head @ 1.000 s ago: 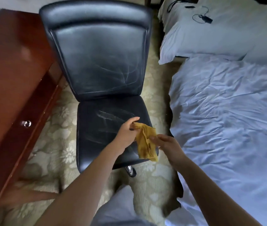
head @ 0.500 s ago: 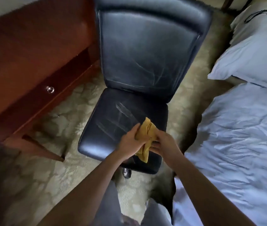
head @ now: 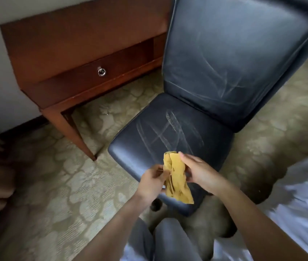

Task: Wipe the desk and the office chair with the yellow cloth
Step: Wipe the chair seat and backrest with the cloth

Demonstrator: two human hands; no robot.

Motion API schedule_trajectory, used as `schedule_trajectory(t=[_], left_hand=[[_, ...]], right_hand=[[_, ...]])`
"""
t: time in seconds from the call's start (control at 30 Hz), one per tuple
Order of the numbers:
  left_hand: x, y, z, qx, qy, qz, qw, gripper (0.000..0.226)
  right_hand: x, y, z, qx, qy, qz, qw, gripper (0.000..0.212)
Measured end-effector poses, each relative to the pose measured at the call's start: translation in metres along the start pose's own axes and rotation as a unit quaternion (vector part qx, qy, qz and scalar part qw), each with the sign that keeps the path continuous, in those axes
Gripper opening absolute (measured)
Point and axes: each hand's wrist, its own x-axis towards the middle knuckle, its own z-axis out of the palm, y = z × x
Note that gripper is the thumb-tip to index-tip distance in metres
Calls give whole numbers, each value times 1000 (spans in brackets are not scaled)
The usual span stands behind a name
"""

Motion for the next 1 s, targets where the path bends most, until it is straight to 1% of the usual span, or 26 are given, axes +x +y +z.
schedule_trajectory(t=[0.03, 0.07, 0.13, 0.17, 0.2, 0.27, 0.3, 0.37, 0.4, 0.43, 0.47, 0.5, 0.53, 0.57, 0.6, 0.63, 0.67, 0.7, 0.77, 0.83, 0.87, 0.9, 1.0], left_hand=[[17, -11, -2, 21, 22, 17, 999, 11], [35, -21, -6, 18, 43, 26, 999, 15], [71, -40, -18, -50, 62, 36, 996, 20], [88, -50, -24, -67, 54, 51, 995, 20], [104, -60, -30, -63, 45, 72, 994, 19], [137, -77, -39, -50, 40, 124, 990, 16], [152, -85, -41, -52, 45, 145, 987, 16], [177, -99, -40, -59, 62, 180, 980, 18], [189, -107, -39, -63, 72, 200, 975, 19], [199, -116, -39, -49, 89, 222, 970, 17], [209, -126, -40, 1, 113, 242, 964, 15], [218, -138, -43, 104, 139, 251, 952, 19], [225, -151, -48, 245, 159, 243, 925, 29], [229, -163, -52, 377, 166, 226, 883, 40], [232, -173, -55, 468, 167, 216, 841, 48], [235, -180, -56, 516, 167, 220, 811, 52], [236, -185, -55, 528, 172, 228, 800, 54], [236, -188, -52, 523, 181, 232, 800, 53], [235, -190, -46, 515, 200, 239, 798, 52], [236, -192, -43, 519, 210, 242, 793, 52], [236, -193, -43, 522, 209, 241, 791, 52], [235, -194, -42, 527, 209, 239, 788, 53], [231, -195, -33, 542, 212, 225, 781, 58]], right_hand=[[22, 10, -5, 25, 9, -8, 1000, 49], [46, 21, -10, 84, 20, -15, 996, 51], [92, 42, -23, 223, 21, -7, 974, 50], [110, 52, -27, 265, 8, 2, 964, 51], [125, 63, -28, 291, -12, 7, 957, 54], [150, 87, -22, 348, -55, -16, 936, 61], [161, 99, -15, 385, -78, -37, 919, 61], [176, 125, 1, 439, -129, -78, 886, 53], [180, 137, 5, 448, -146, -90, 877, 47], [182, 146, 7, 451, -149, -99, 874, 43], [182, 152, 4, 450, -140, -111, 875, 41], [179, 155, -2, 442, -124, -126, 879, 40], [173, 155, -11, 429, -107, -141, 886, 40], [165, 153, -22, 419, -92, -158, 890, 41], [156, 151, -34, 409, -71, -184, 891, 42], [147, 149, -48, 390, -23, -224, 893, 42], [138, 147, -63, 358, 52, -265, 894, 39], [130, 146, -76, 307, 128, -293, 896, 36], [118, 148, -96, 166, 261, -307, 900, 34], [111, 152, -109, 23, 358, -307, 882, 29], [109, 155, -112, -38, 388, -316, 865, 28], [108, 158, -114, -100, 408, -323, 848, 31], [107, 174, -103, -275, 442, -304, 798, 41]])
